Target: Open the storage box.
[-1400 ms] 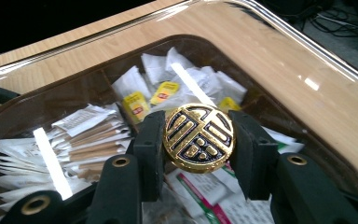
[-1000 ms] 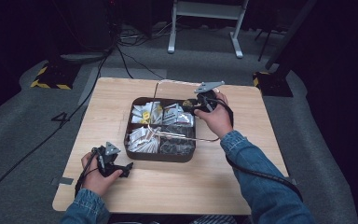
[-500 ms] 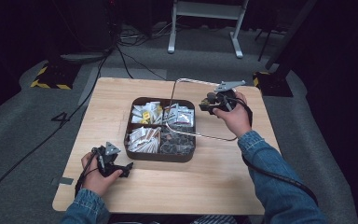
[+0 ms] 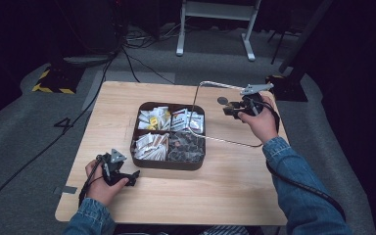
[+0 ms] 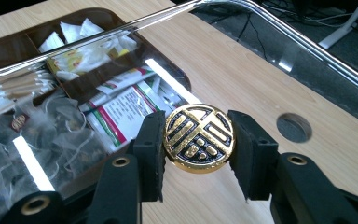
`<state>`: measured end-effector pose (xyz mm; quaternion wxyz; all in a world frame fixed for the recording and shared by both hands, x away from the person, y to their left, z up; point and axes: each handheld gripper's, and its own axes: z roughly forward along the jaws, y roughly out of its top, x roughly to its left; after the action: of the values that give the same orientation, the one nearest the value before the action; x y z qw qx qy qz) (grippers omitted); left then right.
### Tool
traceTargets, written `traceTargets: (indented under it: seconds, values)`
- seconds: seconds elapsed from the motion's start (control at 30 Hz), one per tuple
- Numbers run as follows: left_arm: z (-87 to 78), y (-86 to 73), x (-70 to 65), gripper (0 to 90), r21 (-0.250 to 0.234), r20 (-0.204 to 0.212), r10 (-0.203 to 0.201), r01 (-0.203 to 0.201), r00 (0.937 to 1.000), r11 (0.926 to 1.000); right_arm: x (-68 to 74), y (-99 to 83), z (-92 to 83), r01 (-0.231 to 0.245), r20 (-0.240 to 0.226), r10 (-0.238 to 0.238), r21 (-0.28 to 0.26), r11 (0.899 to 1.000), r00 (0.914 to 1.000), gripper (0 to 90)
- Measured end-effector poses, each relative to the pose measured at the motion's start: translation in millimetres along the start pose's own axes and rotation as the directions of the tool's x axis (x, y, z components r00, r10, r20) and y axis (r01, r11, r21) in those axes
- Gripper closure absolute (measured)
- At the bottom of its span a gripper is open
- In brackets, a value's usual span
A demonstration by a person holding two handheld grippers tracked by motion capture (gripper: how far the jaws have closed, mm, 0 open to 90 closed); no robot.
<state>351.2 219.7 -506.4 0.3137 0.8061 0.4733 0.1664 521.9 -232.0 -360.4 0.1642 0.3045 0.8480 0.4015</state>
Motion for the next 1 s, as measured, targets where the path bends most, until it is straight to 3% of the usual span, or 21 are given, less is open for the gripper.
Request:
traceTargets:
  seconds: [0.3, 0.53, 0.87, 1.0]
  values:
    - [0.0, 0.0, 0.0, 0.1, 0.0, 0.0, 0.0, 0.0, 1.0, 1.0, -17.8, -22.7, -12.4, -0.058, 0.025, 0.057, 0.023, 0.998, 0.998, 58.8]
    - [0.0, 0.0, 0.0, 0.2, 0.0, 0.0, 0.0, 0.0, 1.0, 1.0, -29.3, -37.8, -16.1, -0.074, 0.043, 0.072, 0.03, 0.997, 0.9965, 58.8]
    - [0.0, 0.0, 0.0, 0.2, 0.0, 0.0, 0.0, 0.0, 1.0, 1.0, -42.4, -69.0, -7.8, -0.099, 0.058, 0.096, 0.062, 0.993, 0.9937, 58.8]
    - [0.0, 0.0, -0.1, 0.2, 0.0, 0.0, 0.0, 0.0, 1.0, 1.0, -46.1, -81.8, -2.7, -0.089, 0.063, 0.084, 0.075, 0.993, 0.9945, 58.8]
